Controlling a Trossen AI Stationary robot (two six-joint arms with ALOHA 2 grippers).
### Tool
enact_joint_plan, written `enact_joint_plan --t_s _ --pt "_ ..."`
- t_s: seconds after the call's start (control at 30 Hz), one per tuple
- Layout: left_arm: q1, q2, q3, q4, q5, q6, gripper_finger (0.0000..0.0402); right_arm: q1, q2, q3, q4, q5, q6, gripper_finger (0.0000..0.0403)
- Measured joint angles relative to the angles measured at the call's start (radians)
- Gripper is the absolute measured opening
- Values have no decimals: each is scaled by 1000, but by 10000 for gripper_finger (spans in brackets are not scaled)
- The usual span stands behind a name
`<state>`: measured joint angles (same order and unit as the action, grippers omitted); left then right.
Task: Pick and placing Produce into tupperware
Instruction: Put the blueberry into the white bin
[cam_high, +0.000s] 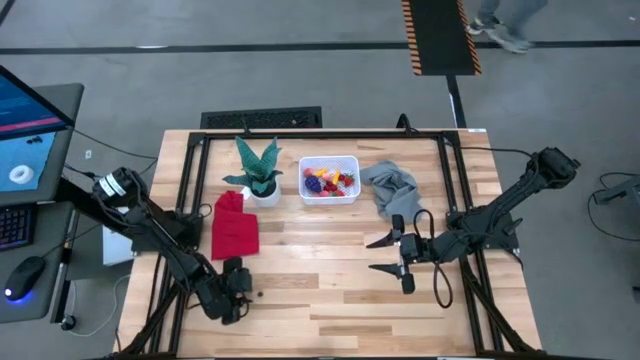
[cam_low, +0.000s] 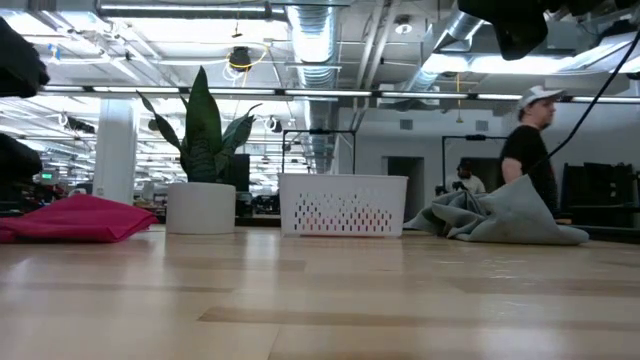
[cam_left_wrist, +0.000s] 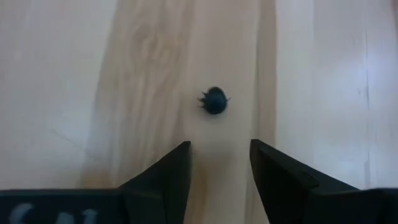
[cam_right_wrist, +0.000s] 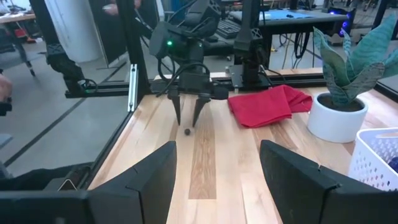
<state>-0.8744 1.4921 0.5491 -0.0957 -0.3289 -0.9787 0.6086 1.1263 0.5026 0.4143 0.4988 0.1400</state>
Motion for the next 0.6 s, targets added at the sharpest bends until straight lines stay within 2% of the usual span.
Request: enact_joint_plan --t_s 0.27,0.6 --pt "0 0 0 28 -33 3 129 0 0 0 -1 0 3 255" --pt "33 2 0 34 -73 53 126 0 0 0 -1 0 3 255"
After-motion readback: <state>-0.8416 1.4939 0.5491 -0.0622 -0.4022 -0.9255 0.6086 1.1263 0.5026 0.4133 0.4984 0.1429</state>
